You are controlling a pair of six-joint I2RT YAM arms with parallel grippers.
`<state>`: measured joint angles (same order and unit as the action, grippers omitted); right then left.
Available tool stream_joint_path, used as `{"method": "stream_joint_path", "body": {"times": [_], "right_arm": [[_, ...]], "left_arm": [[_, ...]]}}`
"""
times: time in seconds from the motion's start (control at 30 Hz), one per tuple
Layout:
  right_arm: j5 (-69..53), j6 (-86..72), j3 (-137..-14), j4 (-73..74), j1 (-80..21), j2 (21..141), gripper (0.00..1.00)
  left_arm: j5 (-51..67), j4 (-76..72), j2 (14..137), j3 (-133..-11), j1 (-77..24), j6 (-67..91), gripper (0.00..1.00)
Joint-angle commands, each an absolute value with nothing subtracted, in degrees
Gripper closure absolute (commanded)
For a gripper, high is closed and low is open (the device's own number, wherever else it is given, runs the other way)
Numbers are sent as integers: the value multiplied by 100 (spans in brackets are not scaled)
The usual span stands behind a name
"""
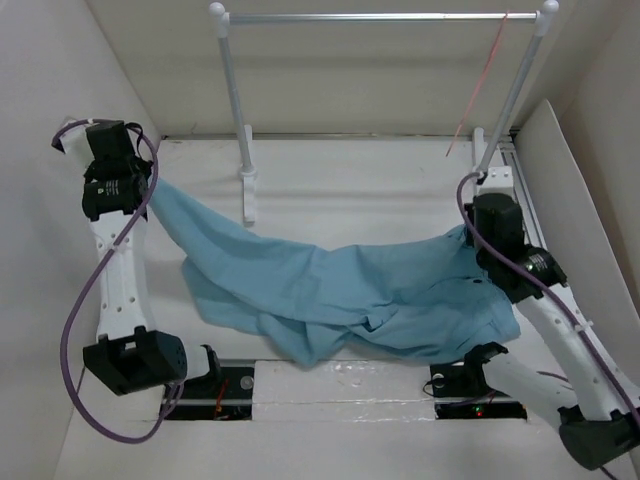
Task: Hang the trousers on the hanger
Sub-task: Flatten out the trousers at the center of the board.
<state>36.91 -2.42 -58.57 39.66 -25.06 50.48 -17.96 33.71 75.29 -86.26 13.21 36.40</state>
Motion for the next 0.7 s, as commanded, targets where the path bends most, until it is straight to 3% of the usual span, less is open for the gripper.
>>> {"method": "stream_joint_path", "body": {"times": [0.0, 0.03, 0.07, 0.17, 0.37, 0.57, 0.6, 0.63, 0.67], "right_arm": [[2105, 369, -6046, 2076, -1042, 5517, 100], [1631, 300, -6108, 2057, -106, 5815, 100], [939, 264, -6222, 2057, 286, 6097, 100], [730, 184, -6083, 1374, 921, 6574, 100], [-356, -272, -6828, 722, 1397, 8690, 100], [-150, -343, -7751, 702, 1283, 9605, 97], [-176, -343, -7856, 721, 1283, 9641, 78], [-176, -351, -7936, 756, 1283, 9676, 59], [-245, -360, -8102, 973, 1283, 9659, 26]], "left_arm": [[-1890, 2980, 7312, -9053, 1310, 3920, 100], [-1811, 2849, 7304, -8966, 1310, 3885, 100], [-1802, 2700, 7330, -8878, 1310, 3876, 100], [-1661, 2506, 7654, -8982, 1433, 3614, 100], [-1530, 2102, 9446, -9720, 1433, 3384, 100], [-1239, 2601, 11178, -11038, 1292, 3200, 100], [-1257, 2619, 11293, -11239, 1214, 3086, 100], [-1048, 2584, 11433, -11276, 1213, 3007, 93], [-889, 2575, 11513, -11355, 1213, 2945, 85]]}}
